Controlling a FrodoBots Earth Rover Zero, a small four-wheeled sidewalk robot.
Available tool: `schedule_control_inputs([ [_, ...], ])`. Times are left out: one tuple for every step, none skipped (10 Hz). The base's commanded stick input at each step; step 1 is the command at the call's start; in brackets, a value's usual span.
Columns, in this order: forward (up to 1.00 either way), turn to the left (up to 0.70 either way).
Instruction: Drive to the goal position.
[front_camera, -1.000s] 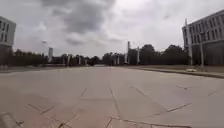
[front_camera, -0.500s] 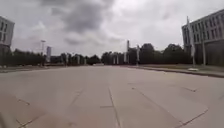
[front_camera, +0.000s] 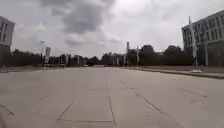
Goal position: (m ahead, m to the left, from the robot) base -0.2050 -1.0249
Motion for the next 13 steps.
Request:
schedule_control_inputs([
  [0.70, 0.00],
  [0.70, 0.00],
  [0.70, 0.00],
  [0.70, 0.00],
  [0.70, 0.00],
  [0.70, 0.00],
  [0.70, 0.00],
  [0.70, 0.00],
  [0.70, 0.00],
  [0.70, 0.00],
  [0.70, 0.00],
  [0.70, 0.00],
  [0.70, 0.00],
])
